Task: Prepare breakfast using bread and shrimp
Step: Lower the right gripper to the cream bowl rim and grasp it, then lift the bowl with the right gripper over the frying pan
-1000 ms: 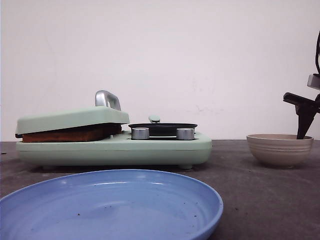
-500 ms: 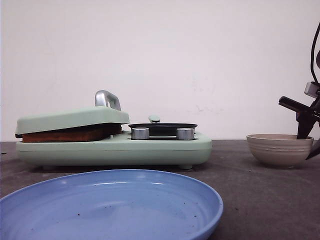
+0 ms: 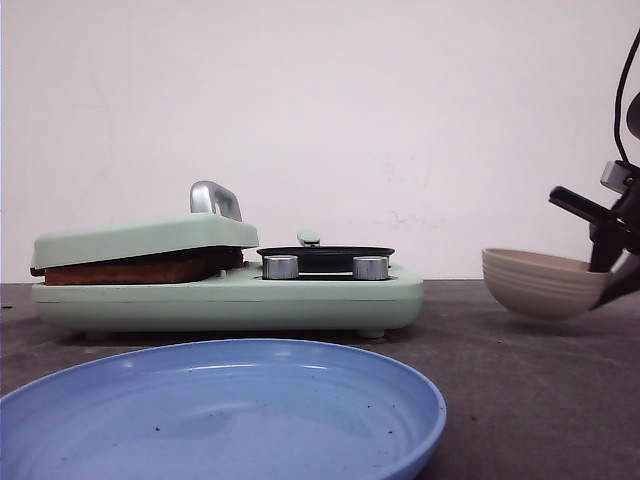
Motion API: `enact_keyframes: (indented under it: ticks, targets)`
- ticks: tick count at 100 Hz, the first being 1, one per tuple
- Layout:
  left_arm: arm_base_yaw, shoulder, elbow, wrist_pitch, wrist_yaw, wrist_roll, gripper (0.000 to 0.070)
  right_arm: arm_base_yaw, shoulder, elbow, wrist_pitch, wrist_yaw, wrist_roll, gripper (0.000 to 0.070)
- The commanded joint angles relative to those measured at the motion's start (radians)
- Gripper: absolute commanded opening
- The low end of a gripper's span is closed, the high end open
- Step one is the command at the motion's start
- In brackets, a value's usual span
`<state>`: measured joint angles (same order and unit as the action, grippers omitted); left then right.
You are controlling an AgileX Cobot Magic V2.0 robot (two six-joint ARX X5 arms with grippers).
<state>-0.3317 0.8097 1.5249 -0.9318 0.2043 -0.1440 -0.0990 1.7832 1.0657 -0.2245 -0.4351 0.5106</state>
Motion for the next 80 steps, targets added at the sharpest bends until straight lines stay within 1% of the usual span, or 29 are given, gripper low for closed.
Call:
enact_keyframes:
  ticks: [1,7,16,27,35,44,54,65,80]
  targets:
    - [-0.003,0.007,0.018,0.011,-0.002,0.012,0.0,0.002,0.019,0.018,0.042,-0.027,0.034,0.0]
    - [-0.003,0.007,0.018,0.011,-0.002,0.012,0.0,0.012,0.012,0.022,0.07,-0.039,0.045,0.0]
    - [-0.003,0.007,0.018,0.011,-0.002,0.012,0.0,0.039,-0.003,0.043,0.095,-0.035,0.047,0.0]
    - [-0.003,0.007,0.018,0.012,-0.002,0.012,0.0,0.104,-0.021,0.095,0.146,-0.027,0.045,0.0]
    - [-0.003,0.007,0.018,0.014,-0.002,0.012,0.0,0.157,-0.023,0.159,0.149,-0.018,0.024,0.0]
    - [-0.003,0.01,0.018,0.022,-0.002,0.012,0.0,0.233,-0.023,0.248,0.144,0.01,-0.021,0.0]
    - [-0.003,0.013,0.018,0.036,-0.002,0.012,0.0,0.324,-0.023,0.345,0.142,0.087,-0.087,0.0]
    - [-0.003,0.017,0.018,0.04,-0.002,0.013,0.0,0.426,-0.011,0.438,0.142,0.183,-0.186,0.0]
    - [-0.003,0.021,0.018,0.04,-0.002,0.013,0.0,0.527,0.018,0.506,0.143,0.339,-0.311,0.0]
